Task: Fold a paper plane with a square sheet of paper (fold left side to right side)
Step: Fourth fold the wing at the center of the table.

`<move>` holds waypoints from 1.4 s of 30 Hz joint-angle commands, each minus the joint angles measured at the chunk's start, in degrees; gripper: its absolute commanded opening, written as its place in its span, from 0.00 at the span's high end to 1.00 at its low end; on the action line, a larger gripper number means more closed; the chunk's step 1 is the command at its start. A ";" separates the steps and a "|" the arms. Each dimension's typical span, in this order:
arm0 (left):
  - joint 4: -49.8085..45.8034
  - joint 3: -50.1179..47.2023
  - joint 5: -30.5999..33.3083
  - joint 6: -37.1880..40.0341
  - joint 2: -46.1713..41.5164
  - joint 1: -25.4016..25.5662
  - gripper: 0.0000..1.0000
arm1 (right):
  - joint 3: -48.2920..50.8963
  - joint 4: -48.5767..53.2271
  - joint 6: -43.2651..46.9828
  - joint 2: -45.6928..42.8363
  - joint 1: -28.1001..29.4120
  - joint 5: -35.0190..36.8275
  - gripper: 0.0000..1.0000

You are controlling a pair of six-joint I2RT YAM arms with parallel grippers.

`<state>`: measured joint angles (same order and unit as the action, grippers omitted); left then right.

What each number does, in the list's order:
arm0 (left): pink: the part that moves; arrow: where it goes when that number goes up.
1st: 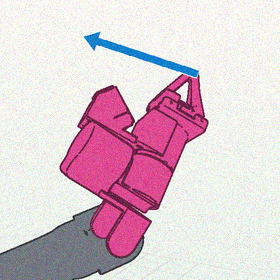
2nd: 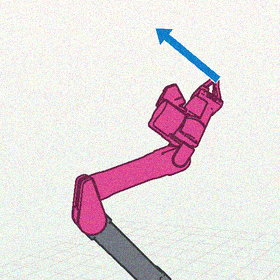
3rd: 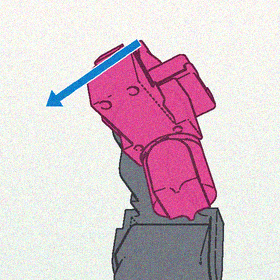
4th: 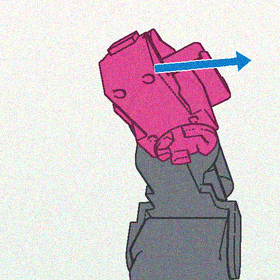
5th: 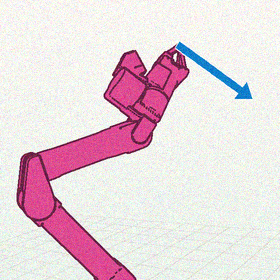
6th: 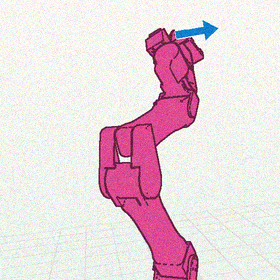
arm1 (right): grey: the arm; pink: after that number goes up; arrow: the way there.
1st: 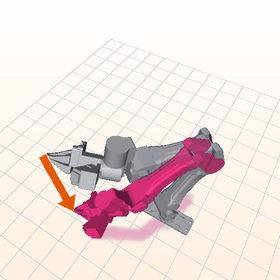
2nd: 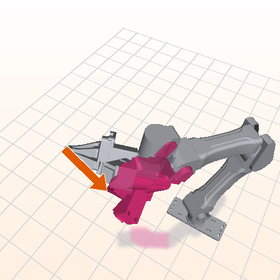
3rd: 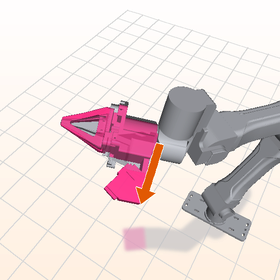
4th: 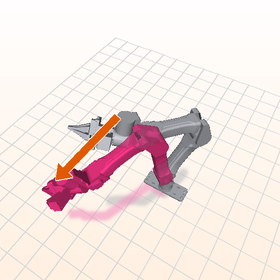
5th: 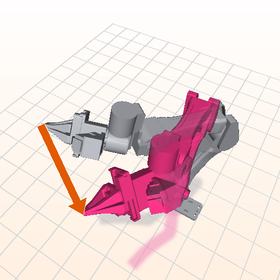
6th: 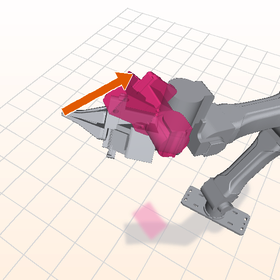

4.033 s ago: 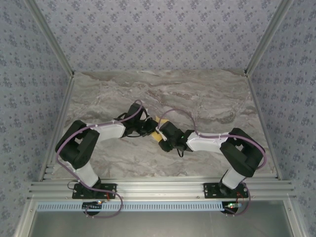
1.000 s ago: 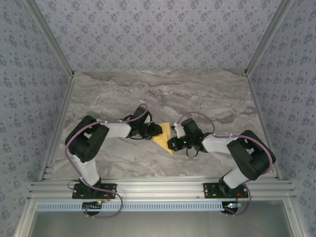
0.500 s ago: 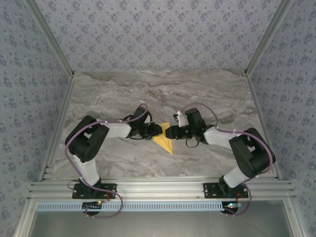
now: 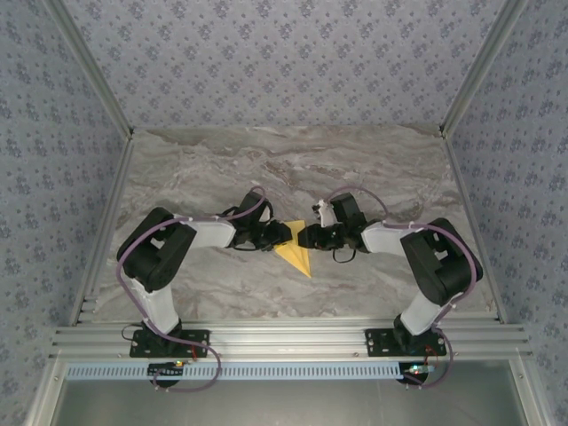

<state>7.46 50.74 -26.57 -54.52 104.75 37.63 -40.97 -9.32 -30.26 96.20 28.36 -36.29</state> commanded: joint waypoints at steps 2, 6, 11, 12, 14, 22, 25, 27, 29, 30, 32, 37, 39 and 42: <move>-1.76 0.23 0.27 1.17 -0.07 0.36 0.70 | -1.97 0.55 -1.55 2.24 -0.32 -1.44 0.67; -1.84 0.17 0.30 1.26 -0.15 0.42 0.70 | -2.27 0.02 -1.82 2.95 -0.28 -1.93 0.74; -1.86 0.23 0.29 1.26 -0.12 0.43 0.70 | -2.25 0.07 -1.48 2.97 -0.32 -1.81 0.88; -1.84 0.17 0.22 1.33 -0.16 0.43 0.70 | -2.25 0.41 -1.30 2.95 -0.28 -1.55 0.90; -1.94 0.15 0.29 1.35 -0.16 0.43 0.70 | -2.38 1.73 -0.62 2.88 -0.39 -0.62 0.95; -2.06 0.19 0.19 1.44 -0.25 0.43 0.70 | -2.23 4.93 1.17 2.32 -1.32 3.09 0.98; -2.02 0.21 0.20 1.44 -0.18 0.38 0.70 | -2.44 5.84 2.04 2.32 -1.33 3.98 0.98; -2.03 0.23 0.20 1.44 -0.25 0.39 0.70 | -2.50 5.89 2.25 2.41 -1.37 4.04 0.98; -2.08 0.23 0.19 1.45 -0.24 0.49 0.70 | -2.85 6.18 2.53 2.76 -1.35 4.04 0.98; -2.11 0.30 0.19 1.44 -0.24 0.44 0.70 | -2.88 6.39 2.65 2.85 -1.38 4.04 0.98; -2.23 0.41 0.20 1.44 -0.25 0.46 0.70 | -2.92 6.85 2.92 2.92 -1.38 4.37 0.98; -2.30 0.49 0.24 1.51 -0.25 0.45 0.70 | -3.02 7.96 3.62 2.67 -1.29 5.35 0.98; -2.41 0.50 0.18 1.52 -0.25 0.36 0.70 | -3.22 8.09 3.87 2.86 -1.28 5.36 0.98; -2.41 0.57 0.11 1.52 -0.25 0.45 0.70 | -3.62 8.60 4.11 3.41 -1.06 5.39 0.97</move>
<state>7.44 50.74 -26.57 -54.50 104.75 37.63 -42.92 -3.49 -27.53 98.59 27.35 -32.08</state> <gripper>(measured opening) 0.304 0.028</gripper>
